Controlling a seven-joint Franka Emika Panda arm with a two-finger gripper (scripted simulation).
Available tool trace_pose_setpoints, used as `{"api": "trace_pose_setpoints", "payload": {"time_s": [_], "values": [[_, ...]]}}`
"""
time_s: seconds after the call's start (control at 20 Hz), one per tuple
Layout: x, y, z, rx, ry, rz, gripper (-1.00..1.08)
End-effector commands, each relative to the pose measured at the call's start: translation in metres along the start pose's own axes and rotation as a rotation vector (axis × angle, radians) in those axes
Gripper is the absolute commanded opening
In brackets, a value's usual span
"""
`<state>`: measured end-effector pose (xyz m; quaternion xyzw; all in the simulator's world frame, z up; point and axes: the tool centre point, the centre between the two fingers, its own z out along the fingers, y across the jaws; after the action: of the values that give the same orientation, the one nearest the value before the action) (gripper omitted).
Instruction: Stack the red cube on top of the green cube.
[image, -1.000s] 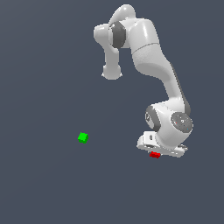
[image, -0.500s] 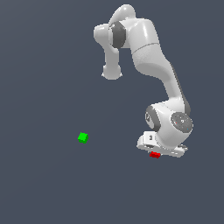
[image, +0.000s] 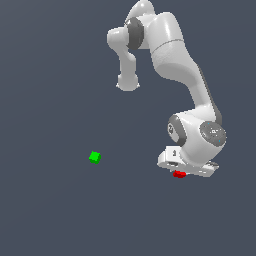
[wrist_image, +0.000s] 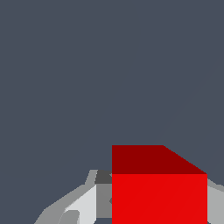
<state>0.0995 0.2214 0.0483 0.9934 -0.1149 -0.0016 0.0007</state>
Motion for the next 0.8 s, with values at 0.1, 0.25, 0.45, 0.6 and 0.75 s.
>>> {"api": "trace_pose_setpoints", "payload": {"time_s": [0.1, 0.25, 0.45, 0.6, 0.75], "values": [[0.000, 0.000, -0.036, 0.002, 0.003, 0.000, -1.00], [0.000, 0.000, -0.054, 0.002, 0.003, 0.000, -1.00], [0.000, 0.000, -0.069, 0.002, 0.003, 0.000, -1.00], [0.001, -0.001, -0.072, 0.002, 0.003, 0.000, -1.00], [0.001, -0.001, -0.072, 0.002, 0.004, 0.000, -1.00]]}}
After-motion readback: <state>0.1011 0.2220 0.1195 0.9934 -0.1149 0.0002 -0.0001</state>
